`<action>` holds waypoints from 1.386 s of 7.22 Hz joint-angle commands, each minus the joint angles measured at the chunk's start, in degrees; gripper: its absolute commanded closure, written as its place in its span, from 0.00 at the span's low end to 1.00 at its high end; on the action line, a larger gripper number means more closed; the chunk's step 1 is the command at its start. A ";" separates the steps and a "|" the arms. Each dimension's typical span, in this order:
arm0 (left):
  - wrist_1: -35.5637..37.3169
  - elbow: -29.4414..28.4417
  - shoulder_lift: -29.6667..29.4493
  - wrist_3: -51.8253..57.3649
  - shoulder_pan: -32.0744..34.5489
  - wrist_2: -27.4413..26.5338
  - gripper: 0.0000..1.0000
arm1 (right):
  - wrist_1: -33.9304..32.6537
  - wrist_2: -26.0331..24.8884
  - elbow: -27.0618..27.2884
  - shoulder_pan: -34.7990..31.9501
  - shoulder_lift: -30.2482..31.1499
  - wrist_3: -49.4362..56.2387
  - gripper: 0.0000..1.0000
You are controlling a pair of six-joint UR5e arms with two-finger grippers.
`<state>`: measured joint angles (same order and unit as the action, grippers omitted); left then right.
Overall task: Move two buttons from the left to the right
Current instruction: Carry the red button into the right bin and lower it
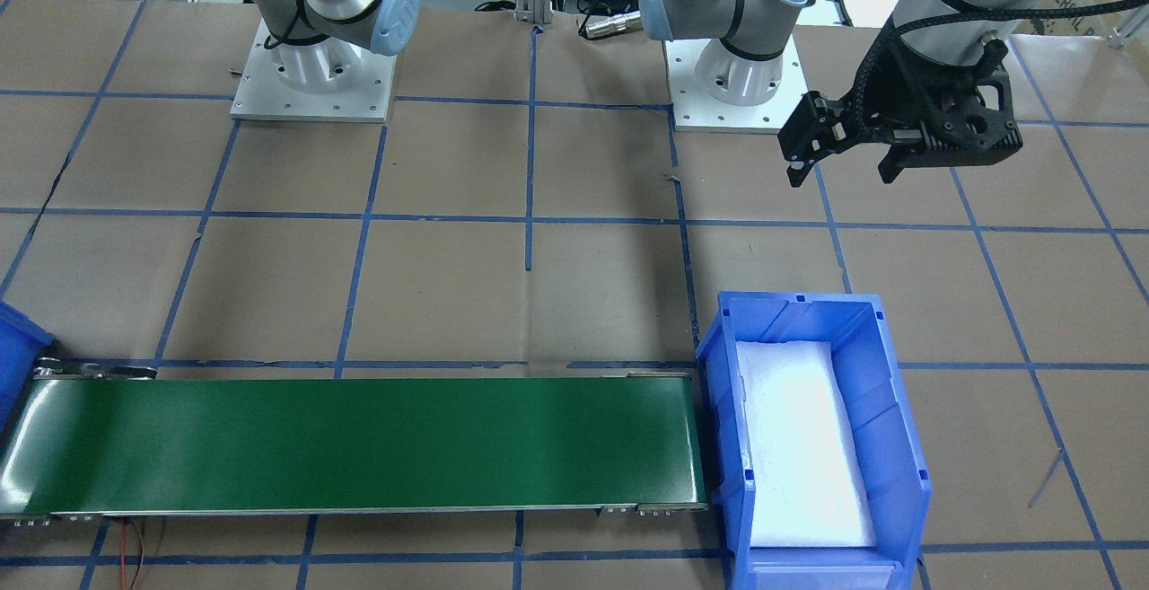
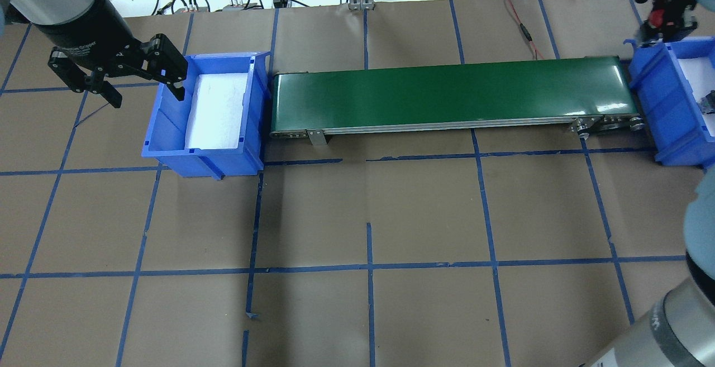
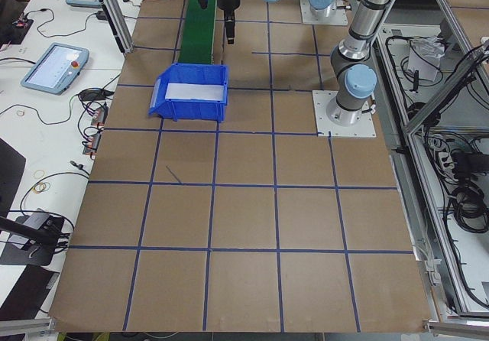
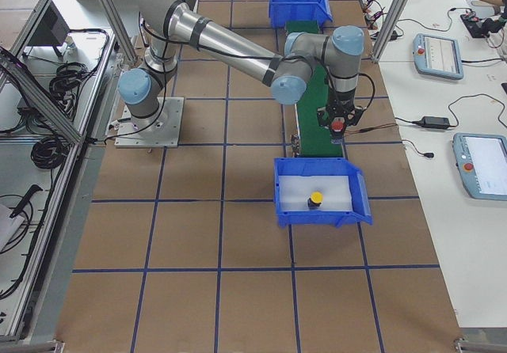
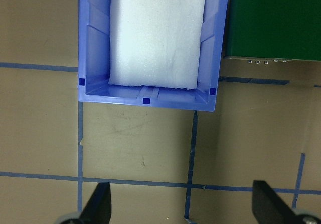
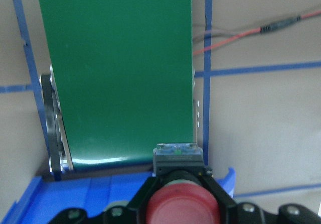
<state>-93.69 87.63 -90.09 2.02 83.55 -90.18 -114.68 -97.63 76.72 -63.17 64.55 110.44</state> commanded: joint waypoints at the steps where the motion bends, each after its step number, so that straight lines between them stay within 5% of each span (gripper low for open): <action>1: 0.00 0.00 0.00 0.00 0.03 0.00 0.00 | -0.19 3.65 0.79 6.73 -0.74 7.54 0.91; 3: 0.00 -0.09 0.00 0.00 0.03 -0.09 0.00 | -0.19 7.96 1.32 10.69 -4.41 14.58 0.91; 10: 0.00 0.00 0.00 0.00 0.03 0.00 0.00 | 1.30 6.31 3.87 10.79 -8.65 18.67 0.83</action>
<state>-93.69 87.60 -90.09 2.02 83.58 -90.18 -113.32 -91.56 79.56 -52.38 56.06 129.12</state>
